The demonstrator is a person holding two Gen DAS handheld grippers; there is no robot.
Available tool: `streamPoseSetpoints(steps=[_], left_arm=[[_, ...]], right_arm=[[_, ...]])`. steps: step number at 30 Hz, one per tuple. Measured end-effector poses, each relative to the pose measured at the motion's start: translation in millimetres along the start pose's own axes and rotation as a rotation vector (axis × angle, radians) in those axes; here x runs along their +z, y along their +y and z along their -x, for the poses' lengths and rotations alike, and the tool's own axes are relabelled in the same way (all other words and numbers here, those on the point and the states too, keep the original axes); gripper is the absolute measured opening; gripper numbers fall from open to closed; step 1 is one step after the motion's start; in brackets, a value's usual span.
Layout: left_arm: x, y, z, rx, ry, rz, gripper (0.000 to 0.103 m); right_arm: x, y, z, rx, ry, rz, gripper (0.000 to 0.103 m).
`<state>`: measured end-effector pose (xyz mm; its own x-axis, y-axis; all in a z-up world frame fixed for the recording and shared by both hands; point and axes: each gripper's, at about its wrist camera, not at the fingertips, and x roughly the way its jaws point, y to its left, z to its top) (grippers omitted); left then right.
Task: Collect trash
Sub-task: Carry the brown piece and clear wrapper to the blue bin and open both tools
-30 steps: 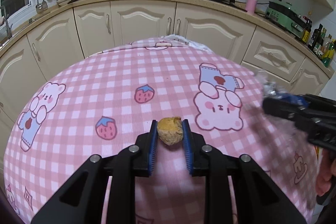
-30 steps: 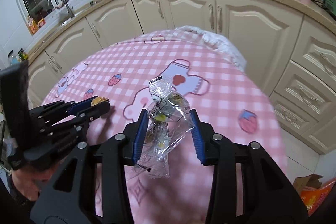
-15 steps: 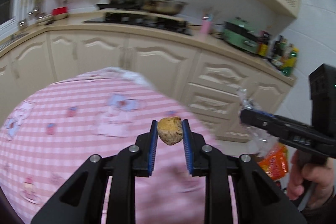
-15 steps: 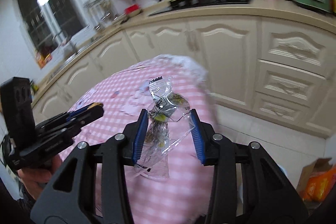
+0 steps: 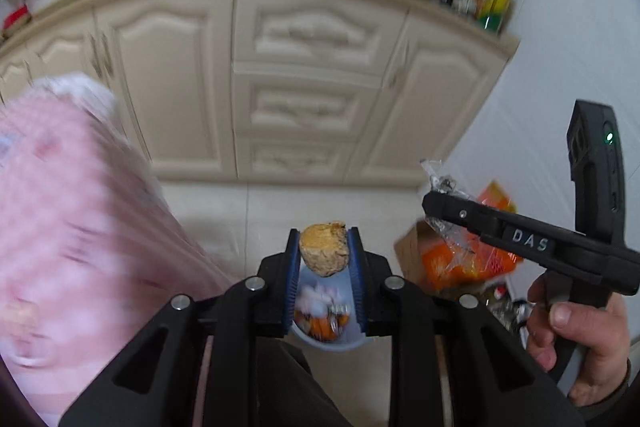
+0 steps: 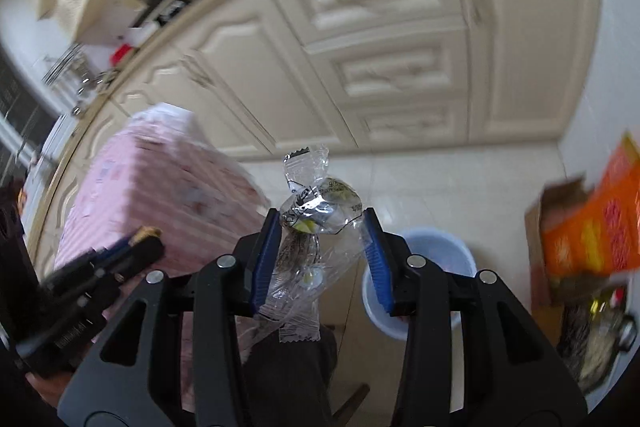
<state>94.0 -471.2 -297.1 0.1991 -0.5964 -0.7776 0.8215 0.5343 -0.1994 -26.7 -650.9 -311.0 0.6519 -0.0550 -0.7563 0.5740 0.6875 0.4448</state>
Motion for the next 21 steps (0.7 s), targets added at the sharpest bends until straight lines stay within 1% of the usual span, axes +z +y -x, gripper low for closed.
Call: streamPoseSetpoints(steps=[4,6,7,8,9,10,11,12,14,15,17,21], left_arm=[[-10,-10,-60,-0.005,0.12,0.015,0.022],[-15,-17,-88,-0.004,0.172,0.005,0.022],[-17,-19,-98,-0.009,0.192,0.003,0.023],[-19,-21,-108,-0.015,0.213,-0.001,0.023],[-20,-24,-117,-0.016,0.227,-0.005,0.027],[-20,-25,-126,-0.008,0.248,-0.011,0.051],[-21,-26,-132,0.012,0.257,-0.007,0.065],[-19,-26,-132,0.022,0.231,0.003,0.08],[-19,-25,-128,0.038,0.19,0.004,0.086],[-17,-25,-128,0.049,0.19,0.004,0.09],[-14,-21,-124,0.075,0.189,0.015,0.09],[-12,-13,-113,0.084,0.181,0.052,0.091]], right_arm=[[-13,-43,-37,-0.017,0.07,-0.092,0.042],[-19,-61,-55,-0.026,0.105,-0.135,0.046],[-19,-68,-60,-0.025,0.116,-0.154,0.049],[-21,-77,-67,-0.026,0.128,-0.189,0.064],[-21,-82,-69,-0.034,0.129,-0.208,0.073],[-21,-88,-71,-0.049,0.124,-0.224,0.084],[-21,-93,-72,-0.062,0.117,-0.238,0.089],[-21,-98,-71,-0.067,0.113,-0.248,0.091],[-21,-103,-67,-0.078,0.099,-0.261,0.096],[-21,-105,-65,-0.083,0.095,-0.261,0.097],[-20,-104,-61,-0.092,0.09,-0.257,0.097],[-18,-100,-55,-0.091,0.081,-0.245,0.097]])
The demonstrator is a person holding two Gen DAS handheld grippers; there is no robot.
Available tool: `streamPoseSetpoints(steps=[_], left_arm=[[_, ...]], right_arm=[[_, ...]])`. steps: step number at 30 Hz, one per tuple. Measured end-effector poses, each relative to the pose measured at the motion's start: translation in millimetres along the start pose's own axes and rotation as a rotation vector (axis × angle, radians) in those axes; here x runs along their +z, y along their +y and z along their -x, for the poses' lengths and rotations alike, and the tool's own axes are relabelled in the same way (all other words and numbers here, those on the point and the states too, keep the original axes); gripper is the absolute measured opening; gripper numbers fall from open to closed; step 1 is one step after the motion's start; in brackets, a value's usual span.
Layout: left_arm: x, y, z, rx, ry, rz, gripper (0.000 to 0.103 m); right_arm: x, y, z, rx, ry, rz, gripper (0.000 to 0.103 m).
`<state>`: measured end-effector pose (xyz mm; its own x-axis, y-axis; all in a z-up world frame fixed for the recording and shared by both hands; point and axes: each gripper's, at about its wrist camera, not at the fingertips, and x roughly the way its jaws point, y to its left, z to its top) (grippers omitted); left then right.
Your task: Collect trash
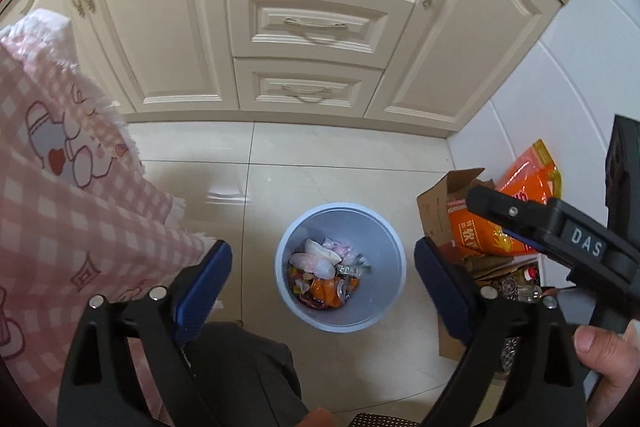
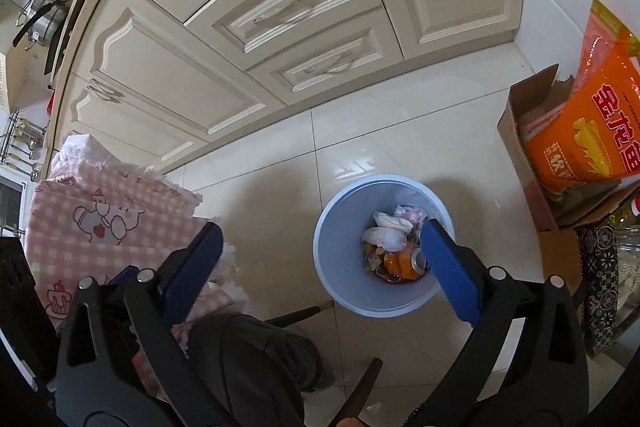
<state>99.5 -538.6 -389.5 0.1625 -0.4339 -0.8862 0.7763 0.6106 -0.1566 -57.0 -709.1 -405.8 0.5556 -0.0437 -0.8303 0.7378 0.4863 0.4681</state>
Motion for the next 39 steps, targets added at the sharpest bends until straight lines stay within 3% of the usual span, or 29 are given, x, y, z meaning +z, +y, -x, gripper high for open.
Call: streamPoseSetpoints(steps=[15,28,33,39], left_arm=[[2,0,59,-0.007,-0.084,0.007,0.091],[-7,27,184,-0.005,-0.285,0.036,0.091],[-27,61,259,0.074,-0.417,0.073,0.091],[-60,111,342,0.236,-0.552,0.135,0.093]], right_arm=[[-6,41,44,0.005,-0.05,0.073,0.097],[-23,132,128,0.072,-0.172,0.213,0.097],[-44,191,167,0.135,-0.246,0.32,0.097],[-85,280,207,0.239,-0.321,0.501,0.097]])
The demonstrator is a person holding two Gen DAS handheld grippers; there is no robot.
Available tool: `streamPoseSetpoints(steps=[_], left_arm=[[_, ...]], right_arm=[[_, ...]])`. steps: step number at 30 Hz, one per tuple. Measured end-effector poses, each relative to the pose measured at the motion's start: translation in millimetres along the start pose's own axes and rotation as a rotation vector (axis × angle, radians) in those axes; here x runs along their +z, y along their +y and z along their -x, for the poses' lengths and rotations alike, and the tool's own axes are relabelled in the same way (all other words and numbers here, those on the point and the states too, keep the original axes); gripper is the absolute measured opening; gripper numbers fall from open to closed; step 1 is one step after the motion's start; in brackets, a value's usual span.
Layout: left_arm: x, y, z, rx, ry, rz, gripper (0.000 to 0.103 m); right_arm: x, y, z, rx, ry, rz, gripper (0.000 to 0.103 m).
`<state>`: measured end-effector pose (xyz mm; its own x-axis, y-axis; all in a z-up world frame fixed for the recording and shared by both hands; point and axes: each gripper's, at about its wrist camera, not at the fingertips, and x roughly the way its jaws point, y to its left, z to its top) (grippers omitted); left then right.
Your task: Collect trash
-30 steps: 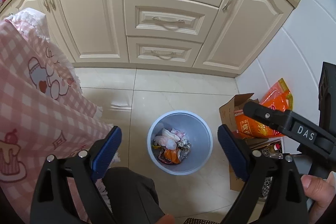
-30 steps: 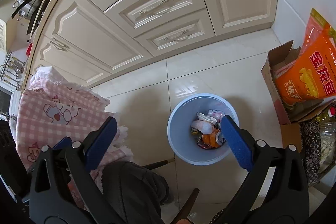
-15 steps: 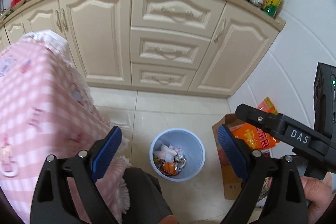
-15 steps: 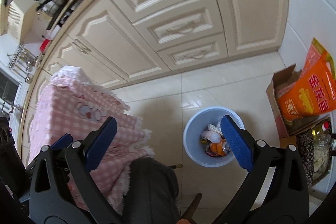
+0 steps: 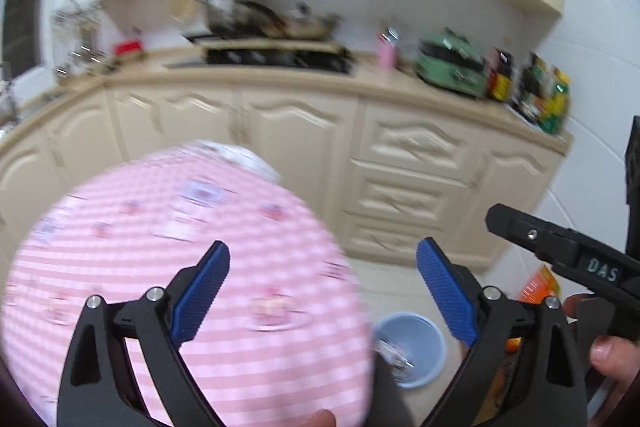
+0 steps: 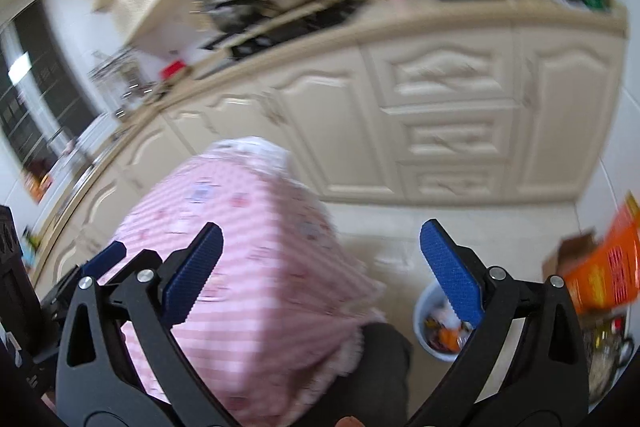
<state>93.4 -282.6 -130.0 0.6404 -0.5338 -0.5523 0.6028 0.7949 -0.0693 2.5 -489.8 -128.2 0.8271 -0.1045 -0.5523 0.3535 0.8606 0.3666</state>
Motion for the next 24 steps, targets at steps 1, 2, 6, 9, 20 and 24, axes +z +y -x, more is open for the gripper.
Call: streamPoseSetpoints(steps=[1,2,6,9,20,24], left_arm=[[3,13,14,0.036,-0.024,0.005,0.093],[7,26,28,0.068,-0.047,0.011,0.093],[18,71,79,0.195,-0.133,0.04,0.097],[20,96,112,0.286,-0.182,0.05,0.097],[22,161,204,0.494,-0.286,0.127,0.099],[22,170,230,0.531,-0.316,0.151,0.099]], right_arm=[[2,18,2,0.018,-0.011,0.032,0.097],[3,37,4,0.036,-0.021,0.065,0.097],[8,99,9,0.108,-0.054,0.157,0.097],[9,144,14,0.17,-0.08,0.215,0.097],[4,230,44,0.283,-0.175,0.321,0.097],[1,242,53,0.282,-0.207,0.349,0.097]])
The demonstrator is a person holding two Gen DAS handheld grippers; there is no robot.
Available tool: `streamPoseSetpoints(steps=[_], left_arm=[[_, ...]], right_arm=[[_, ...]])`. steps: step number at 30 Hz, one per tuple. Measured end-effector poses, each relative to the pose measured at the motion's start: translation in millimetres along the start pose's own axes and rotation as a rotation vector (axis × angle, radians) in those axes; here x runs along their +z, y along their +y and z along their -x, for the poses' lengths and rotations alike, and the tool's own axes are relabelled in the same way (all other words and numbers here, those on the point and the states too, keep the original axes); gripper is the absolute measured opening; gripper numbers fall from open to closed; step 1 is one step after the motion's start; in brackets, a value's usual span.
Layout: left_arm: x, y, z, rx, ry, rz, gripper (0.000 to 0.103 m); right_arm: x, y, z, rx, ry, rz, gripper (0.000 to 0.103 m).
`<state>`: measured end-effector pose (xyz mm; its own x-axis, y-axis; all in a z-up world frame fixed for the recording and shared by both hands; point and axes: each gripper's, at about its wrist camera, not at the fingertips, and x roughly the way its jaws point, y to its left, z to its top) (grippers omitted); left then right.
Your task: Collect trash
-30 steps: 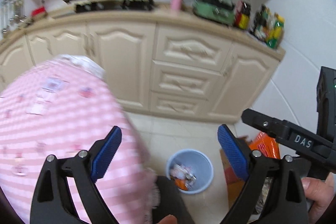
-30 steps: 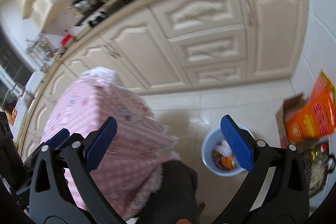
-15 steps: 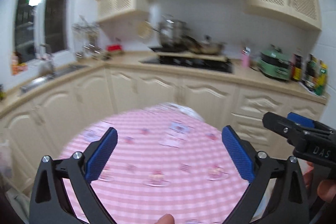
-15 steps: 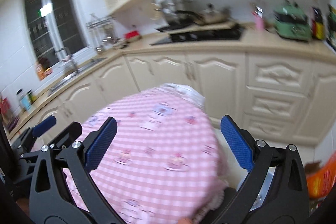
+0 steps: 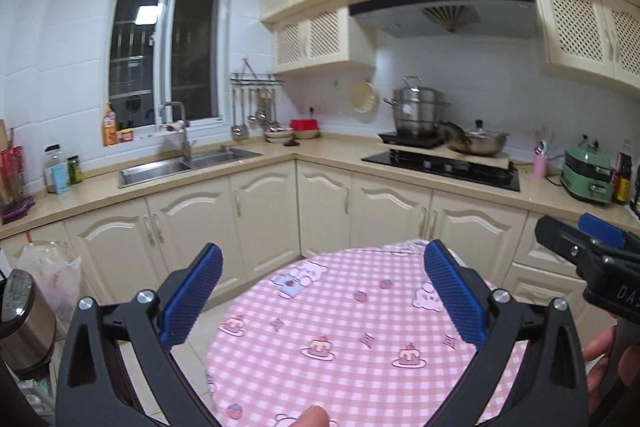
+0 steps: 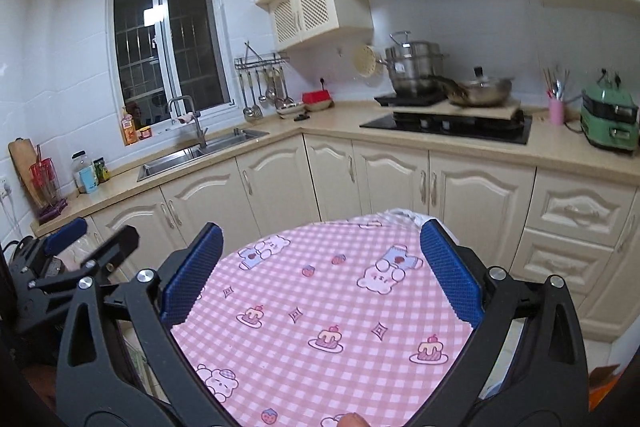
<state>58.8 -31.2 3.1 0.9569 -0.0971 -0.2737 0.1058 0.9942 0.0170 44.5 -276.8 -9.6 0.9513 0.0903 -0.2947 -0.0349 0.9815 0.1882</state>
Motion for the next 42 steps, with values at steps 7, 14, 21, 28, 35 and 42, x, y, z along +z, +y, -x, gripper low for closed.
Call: streamPoseSetpoints(steps=[7,14,21,28,35,42], left_arm=[[4,5,23,0.015,-0.029,0.009,0.099],[6,4,35,0.019,-0.047,0.019,0.099],[9,3,42,0.022,-0.063,0.019,0.099],[10,7,47,0.027,-0.074,0.026,0.099],[8,11,45,0.031,-0.07,0.036,0.099],[6,15,43,0.028,-0.067,0.05,0.099]], right_arm=[[0,9,9,-0.003,-0.015,0.026,0.097],[3,14,16,0.0,-0.031,0.035,0.097],[5,17,22,0.007,-0.044,0.043,0.097],[7,17,21,0.016,-0.046,0.049,0.097],[6,17,17,0.021,-0.045,0.055,0.097],[5,19,15,0.016,-0.045,0.061,0.097]])
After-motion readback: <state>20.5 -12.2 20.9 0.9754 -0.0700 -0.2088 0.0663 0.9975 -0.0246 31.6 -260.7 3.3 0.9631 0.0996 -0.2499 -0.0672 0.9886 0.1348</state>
